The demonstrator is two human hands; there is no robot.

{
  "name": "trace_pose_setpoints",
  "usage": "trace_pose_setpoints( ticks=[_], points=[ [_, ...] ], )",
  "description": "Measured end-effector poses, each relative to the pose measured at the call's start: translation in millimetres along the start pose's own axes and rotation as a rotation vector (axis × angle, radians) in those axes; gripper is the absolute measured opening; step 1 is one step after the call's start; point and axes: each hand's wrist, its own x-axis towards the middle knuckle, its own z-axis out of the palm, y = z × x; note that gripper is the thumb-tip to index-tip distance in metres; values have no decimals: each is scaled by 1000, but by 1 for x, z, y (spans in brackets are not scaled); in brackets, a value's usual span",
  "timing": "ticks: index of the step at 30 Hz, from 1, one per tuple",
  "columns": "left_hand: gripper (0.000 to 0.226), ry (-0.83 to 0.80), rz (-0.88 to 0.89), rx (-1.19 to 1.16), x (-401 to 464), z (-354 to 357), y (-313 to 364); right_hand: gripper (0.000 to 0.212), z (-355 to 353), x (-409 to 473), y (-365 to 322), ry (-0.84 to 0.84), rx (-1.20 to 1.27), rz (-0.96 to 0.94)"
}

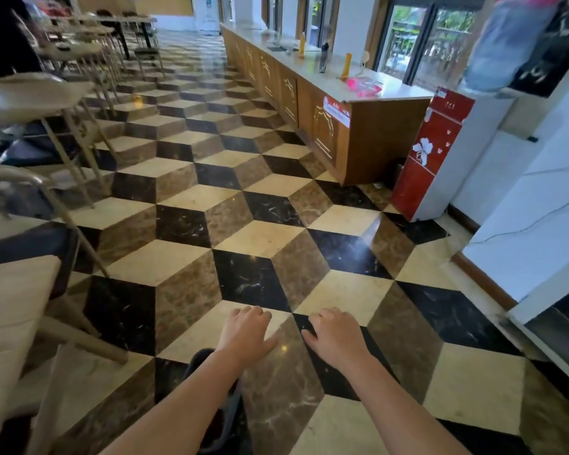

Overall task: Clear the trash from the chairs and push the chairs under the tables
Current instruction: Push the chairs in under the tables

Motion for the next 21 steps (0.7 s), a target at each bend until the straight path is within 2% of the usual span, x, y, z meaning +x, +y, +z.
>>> trace_pose_setpoints(
  ticks=[6, 12, 21],
  points=[
    [40, 52, -158, 13, 96, 2, -24, 35, 8, 121, 42, -16, 20, -163],
    [37, 124, -382, -33, 172, -25, -52, 38, -8, 256, 70, -17, -10, -376],
    [30, 137, -676, -74, 241, -36, -143, 37, 5, 425, 15, -98, -47, -682]
  ],
)
